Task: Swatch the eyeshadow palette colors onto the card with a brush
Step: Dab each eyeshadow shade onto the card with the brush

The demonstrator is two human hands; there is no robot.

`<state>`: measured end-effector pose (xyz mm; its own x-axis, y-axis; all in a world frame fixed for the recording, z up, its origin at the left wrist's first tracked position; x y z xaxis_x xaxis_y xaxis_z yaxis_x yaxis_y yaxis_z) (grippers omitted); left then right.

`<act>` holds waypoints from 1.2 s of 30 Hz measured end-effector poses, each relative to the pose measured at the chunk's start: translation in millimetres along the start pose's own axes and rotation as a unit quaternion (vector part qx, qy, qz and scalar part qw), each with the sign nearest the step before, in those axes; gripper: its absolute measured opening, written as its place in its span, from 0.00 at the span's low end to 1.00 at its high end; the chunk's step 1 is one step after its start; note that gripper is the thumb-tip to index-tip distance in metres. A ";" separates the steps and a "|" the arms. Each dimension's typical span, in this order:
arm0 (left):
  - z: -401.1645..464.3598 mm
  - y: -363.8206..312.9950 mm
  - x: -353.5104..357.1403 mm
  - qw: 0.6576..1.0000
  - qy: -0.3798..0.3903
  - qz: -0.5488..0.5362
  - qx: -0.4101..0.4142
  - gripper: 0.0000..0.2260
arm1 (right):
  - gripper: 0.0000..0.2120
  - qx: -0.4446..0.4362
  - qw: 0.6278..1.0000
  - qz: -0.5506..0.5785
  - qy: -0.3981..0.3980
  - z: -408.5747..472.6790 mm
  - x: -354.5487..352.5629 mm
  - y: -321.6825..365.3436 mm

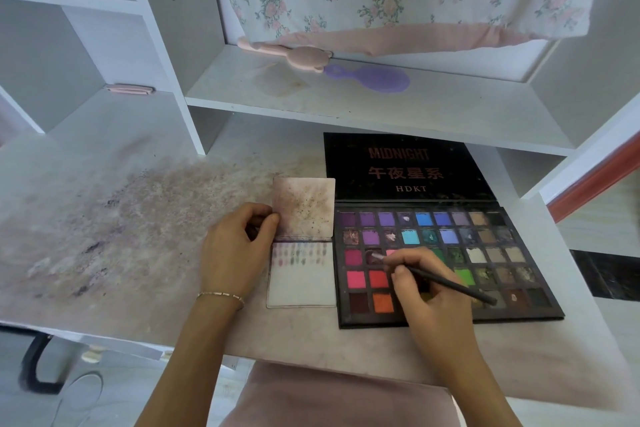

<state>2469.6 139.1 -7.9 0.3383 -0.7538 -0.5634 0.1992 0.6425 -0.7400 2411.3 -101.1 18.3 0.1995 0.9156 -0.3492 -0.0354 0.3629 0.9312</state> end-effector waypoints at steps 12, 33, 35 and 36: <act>-0.9 -2.8 0.8 0.999 0.020 0.019 0.018 0.05 | 0.09 -0.001 0.998 -0.043 0.047 -3.5 9.0 -3.3; -1.2 -6.7 -1.2 0.999 0.020 0.041 0.017 0.05 | 0.07 -0.024 0.994 -0.099 0.052 -5.0 11.3 -0.9; -0.9 -6.2 -1.1 0.999 0.020 0.041 0.016 0.05 | 0.08 -0.033 0.993 -0.102 0.056 -5.5 11.8 0.3; -0.7 -6.2 -1.1 0.999 0.020 0.040 0.016 0.05 | 0.08 -0.047 0.991 -0.112 0.064 -6.8 13.4 3.0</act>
<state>2467.3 135.8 -2.9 0.3174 -0.7039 -0.6354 0.2019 0.7049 -0.6800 2407.2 -86.5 15.7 0.0876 0.8228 -0.5616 -0.0967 0.5681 0.8173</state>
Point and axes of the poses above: each hand's wrist, its own z-axis towards the middle knuckle, its own x-axis out of the palm, y = z × x, the point moved 8 cm from there along z, towards the middle knuckle, and after that the axes turned 11 degrees about x, right-handed, at the moved point
